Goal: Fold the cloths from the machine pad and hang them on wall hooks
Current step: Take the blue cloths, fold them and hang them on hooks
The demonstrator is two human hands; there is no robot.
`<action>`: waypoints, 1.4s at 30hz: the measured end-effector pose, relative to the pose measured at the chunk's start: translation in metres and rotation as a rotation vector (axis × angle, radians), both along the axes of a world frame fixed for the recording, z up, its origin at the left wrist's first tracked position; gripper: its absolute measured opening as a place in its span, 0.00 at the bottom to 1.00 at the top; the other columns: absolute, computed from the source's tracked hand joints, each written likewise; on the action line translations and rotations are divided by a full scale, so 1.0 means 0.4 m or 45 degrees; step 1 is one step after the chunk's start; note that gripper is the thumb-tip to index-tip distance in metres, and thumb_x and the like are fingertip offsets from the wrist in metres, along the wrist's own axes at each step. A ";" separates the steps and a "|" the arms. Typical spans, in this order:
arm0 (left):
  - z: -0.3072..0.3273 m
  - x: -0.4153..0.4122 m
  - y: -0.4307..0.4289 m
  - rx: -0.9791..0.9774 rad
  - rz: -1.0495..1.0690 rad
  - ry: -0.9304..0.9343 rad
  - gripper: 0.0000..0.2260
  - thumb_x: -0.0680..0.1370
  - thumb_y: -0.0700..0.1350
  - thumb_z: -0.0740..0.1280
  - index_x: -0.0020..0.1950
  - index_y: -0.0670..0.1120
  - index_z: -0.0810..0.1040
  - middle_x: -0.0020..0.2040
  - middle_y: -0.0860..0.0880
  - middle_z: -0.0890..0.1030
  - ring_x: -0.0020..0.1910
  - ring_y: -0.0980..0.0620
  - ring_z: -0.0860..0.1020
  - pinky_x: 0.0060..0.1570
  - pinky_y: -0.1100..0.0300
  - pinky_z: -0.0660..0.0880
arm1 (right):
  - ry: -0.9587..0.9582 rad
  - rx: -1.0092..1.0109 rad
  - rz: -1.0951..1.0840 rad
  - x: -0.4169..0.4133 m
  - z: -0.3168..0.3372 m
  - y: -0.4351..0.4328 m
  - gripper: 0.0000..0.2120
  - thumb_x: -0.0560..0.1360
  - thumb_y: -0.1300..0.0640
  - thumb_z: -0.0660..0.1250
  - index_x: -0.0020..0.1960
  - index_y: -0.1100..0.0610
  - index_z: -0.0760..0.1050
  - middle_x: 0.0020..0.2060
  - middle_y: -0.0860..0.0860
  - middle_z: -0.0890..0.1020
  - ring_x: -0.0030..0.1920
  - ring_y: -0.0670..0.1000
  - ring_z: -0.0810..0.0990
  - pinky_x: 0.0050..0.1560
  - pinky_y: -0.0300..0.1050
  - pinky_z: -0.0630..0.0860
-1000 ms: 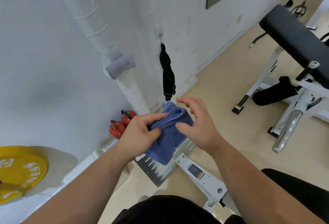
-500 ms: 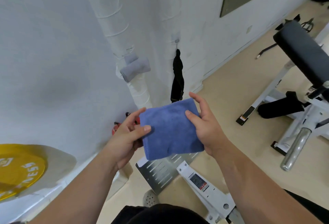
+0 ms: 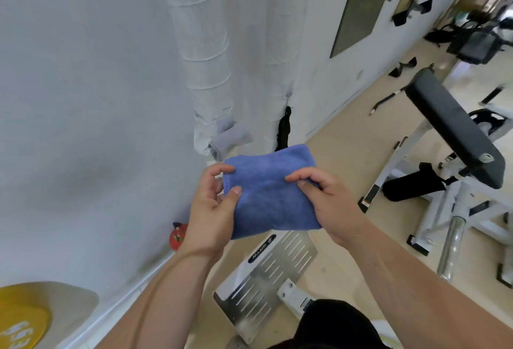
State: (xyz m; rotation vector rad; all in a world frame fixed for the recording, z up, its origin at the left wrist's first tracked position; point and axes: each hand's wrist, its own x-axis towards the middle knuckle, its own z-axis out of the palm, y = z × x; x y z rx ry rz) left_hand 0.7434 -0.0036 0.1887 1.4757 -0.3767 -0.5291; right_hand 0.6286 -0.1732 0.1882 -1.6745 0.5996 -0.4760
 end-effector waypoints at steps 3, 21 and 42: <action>0.019 0.042 -0.008 0.013 -0.060 -0.035 0.14 0.82 0.37 0.63 0.49 0.56 0.79 0.37 0.49 0.78 0.31 0.45 0.75 0.27 0.64 0.72 | 0.055 -0.037 0.012 0.035 0.042 -0.008 0.18 0.83 0.62 0.60 0.50 0.43 0.84 0.48 0.36 0.83 0.52 0.39 0.78 0.56 0.40 0.72; 0.268 0.248 -0.328 0.299 0.043 -1.056 0.10 0.71 0.45 0.76 0.50 0.56 0.85 0.43 0.57 0.85 0.43 0.58 0.82 0.43 0.63 0.77 | 0.127 -1.004 0.256 0.233 0.321 -0.378 0.26 0.67 0.54 0.80 0.62 0.41 0.77 0.53 0.42 0.82 0.53 0.42 0.80 0.52 0.31 0.72; 0.739 0.254 -1.097 0.192 0.570 -1.094 0.17 0.80 0.41 0.68 0.59 0.62 0.70 0.47 0.55 0.81 0.45 0.56 0.82 0.43 0.61 0.81 | -0.578 -0.922 0.805 0.459 0.789 -1.259 0.17 0.78 0.52 0.70 0.62 0.37 0.71 0.45 0.39 0.80 0.47 0.42 0.80 0.45 0.35 0.77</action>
